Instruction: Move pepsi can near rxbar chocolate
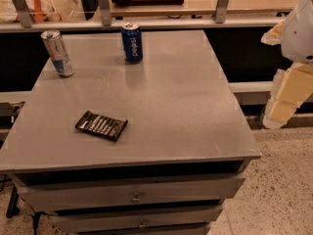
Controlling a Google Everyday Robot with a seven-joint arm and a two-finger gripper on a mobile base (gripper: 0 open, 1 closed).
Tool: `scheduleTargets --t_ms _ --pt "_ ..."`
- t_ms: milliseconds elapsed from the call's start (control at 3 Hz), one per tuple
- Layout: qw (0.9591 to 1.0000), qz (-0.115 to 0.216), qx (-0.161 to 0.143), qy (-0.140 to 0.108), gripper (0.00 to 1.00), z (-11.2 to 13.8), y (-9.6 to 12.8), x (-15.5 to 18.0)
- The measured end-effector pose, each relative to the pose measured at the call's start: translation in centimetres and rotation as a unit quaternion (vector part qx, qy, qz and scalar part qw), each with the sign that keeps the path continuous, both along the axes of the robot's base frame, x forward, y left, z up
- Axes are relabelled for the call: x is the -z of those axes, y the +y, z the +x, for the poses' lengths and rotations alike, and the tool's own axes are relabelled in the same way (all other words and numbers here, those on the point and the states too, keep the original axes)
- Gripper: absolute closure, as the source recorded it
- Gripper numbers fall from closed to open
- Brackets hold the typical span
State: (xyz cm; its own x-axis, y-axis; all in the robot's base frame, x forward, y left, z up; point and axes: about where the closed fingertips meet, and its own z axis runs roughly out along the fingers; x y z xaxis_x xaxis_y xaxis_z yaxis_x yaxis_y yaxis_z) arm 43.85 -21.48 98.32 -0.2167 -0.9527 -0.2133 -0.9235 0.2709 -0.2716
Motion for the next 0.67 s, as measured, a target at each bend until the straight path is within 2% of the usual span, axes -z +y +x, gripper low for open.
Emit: scheduleTargets --t_ms 333,667 --pt "1.0 0.0 0.0 0.0 0.0 0.0 0.0 0.0" --pt "0.9991 0.04 -0.006 -0.015 0.0 1.9 1.0 -0.3"
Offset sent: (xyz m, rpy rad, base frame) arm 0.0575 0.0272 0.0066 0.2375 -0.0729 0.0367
